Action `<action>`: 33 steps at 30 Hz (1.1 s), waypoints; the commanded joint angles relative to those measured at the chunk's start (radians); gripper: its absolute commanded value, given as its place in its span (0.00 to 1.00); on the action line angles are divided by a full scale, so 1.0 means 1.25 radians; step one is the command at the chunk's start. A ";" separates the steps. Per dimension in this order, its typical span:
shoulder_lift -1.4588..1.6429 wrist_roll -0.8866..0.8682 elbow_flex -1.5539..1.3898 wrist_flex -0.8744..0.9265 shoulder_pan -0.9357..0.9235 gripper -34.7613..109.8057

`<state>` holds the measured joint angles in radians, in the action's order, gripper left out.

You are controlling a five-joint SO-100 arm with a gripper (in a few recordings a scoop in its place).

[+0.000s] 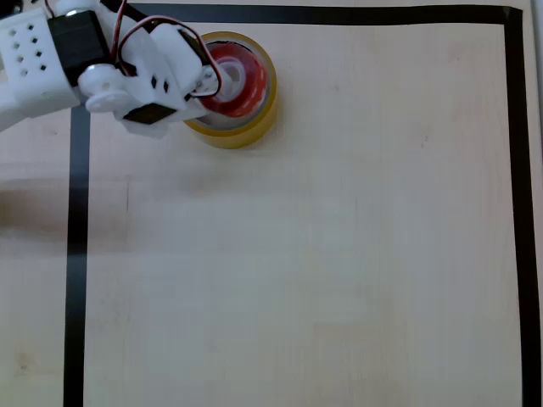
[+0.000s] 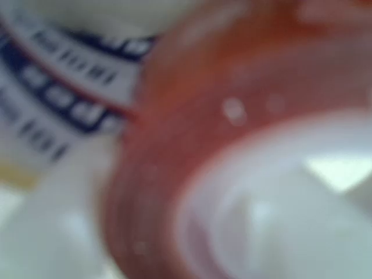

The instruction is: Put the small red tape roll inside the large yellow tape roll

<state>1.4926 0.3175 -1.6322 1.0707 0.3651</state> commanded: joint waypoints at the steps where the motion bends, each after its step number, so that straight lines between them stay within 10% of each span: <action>1: 0.015 0.006 0.021 -0.021 0.004 0.24; 33: 0.098 -0.040 -0.074 -0.037 0.022 0.33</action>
<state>1.4665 0.2792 -1.7135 1.0201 0.3820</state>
